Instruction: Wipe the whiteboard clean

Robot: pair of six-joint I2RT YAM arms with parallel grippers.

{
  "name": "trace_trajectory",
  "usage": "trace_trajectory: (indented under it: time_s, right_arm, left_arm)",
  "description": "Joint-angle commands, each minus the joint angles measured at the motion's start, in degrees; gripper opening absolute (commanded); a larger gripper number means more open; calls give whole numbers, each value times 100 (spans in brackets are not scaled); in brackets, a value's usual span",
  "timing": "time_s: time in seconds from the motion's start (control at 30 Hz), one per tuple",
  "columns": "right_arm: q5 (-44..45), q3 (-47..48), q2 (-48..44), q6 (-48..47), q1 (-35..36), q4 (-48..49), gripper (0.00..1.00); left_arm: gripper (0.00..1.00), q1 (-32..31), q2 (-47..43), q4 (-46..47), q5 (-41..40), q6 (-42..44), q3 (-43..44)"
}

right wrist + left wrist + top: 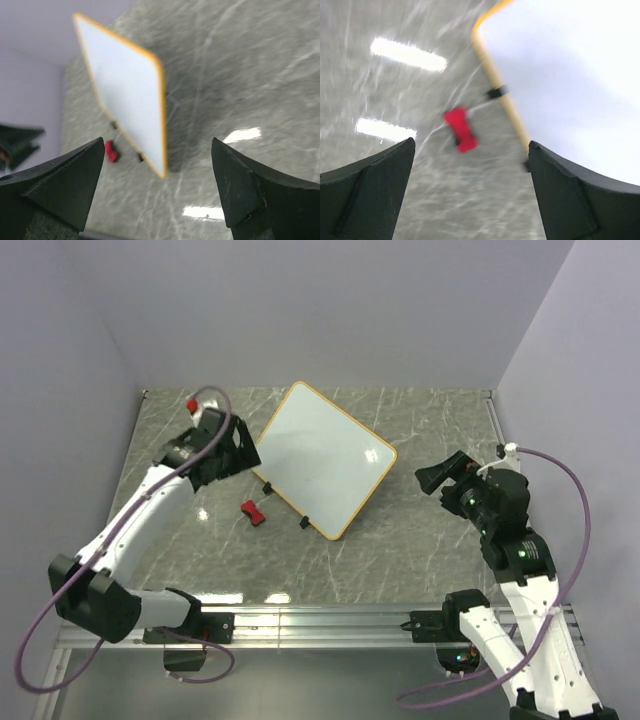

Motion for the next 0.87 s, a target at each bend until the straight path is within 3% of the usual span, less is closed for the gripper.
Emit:
trace_trajectory:
  time_s: [0.0,0.13,0.33,0.7,0.83]
  right_arm:
    - [-910,350,-356,170,50,-83,93]
    - [-1878,201,-743,3,50,-293,93]
    - [-2891,-457,-1394,-129,94,-504,94]
    - [-2998,-345,-1456,-498,208,-1120,95]
    - [-2787,-248,-1360,-534,305,-1076,95]
  left_arm:
    - [99,17,-346,-517,93,199,1178]
    - [100,17,-320,-965,268,419,2643]
    - [99,17,-144,-1475,479,568,3701]
    - [99,17,-416,-1177,909,779,3404]
    - [99,17,-513,-931,700,884,3290]
